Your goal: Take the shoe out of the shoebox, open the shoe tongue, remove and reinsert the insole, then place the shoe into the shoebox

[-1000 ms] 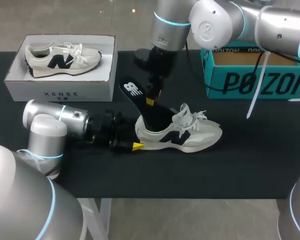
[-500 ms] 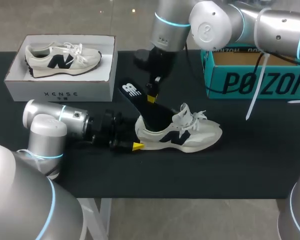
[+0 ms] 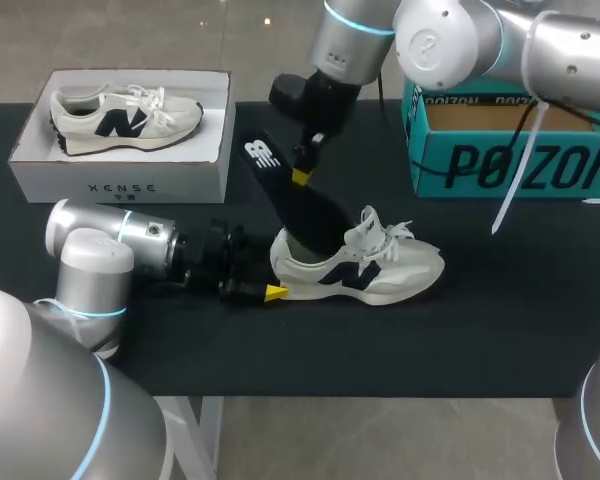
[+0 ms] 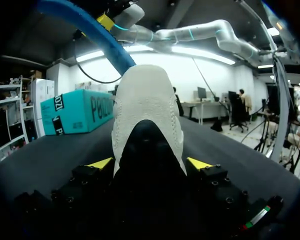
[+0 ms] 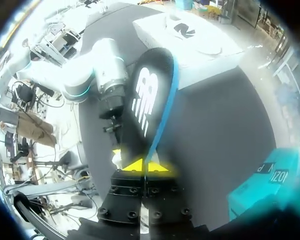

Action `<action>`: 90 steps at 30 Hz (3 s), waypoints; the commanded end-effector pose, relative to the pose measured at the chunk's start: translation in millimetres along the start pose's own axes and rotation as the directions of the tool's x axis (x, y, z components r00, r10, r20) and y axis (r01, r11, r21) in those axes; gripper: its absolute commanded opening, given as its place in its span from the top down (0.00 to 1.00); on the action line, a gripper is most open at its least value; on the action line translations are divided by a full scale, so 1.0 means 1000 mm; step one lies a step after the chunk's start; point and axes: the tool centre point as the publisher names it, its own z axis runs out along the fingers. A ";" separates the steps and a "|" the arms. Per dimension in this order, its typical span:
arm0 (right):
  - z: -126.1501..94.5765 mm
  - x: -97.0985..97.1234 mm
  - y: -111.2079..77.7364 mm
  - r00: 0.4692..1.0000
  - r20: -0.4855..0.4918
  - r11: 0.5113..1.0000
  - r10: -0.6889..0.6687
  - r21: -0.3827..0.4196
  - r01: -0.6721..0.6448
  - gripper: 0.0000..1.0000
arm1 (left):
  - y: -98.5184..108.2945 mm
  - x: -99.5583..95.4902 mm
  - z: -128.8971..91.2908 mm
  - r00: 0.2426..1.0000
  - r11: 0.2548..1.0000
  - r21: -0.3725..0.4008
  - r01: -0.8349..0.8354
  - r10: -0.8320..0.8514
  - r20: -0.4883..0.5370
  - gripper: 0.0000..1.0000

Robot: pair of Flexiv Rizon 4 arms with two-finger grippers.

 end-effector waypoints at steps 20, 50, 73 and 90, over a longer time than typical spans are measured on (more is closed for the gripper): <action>-0.173 0.006 -0.007 0.977 0.139 0.986 0.162 -0.074 -0.153 1.00 | 0.003 0.001 0.002 1.000 1.000 -0.001 0.000 0.000 0.002 1.00; -0.168 0.089 -0.071 0.972 0.038 0.937 0.232 -0.279 -0.212 1.00 | 0.003 0.001 0.002 1.000 1.000 -0.001 0.000 0.000 0.002 1.00; -0.231 0.171 -0.109 0.979 -0.062 0.917 0.196 -0.341 -0.205 1.00 | 0.003 0.001 0.002 1.000 1.000 -0.001 0.000 0.000 0.002 1.00; -0.321 0.205 -0.116 0.989 0.019 0.928 0.147 -0.349 -0.131 1.00 | 0.003 0.001 0.002 1.000 1.000 -0.001 0.000 0.000 0.002 1.00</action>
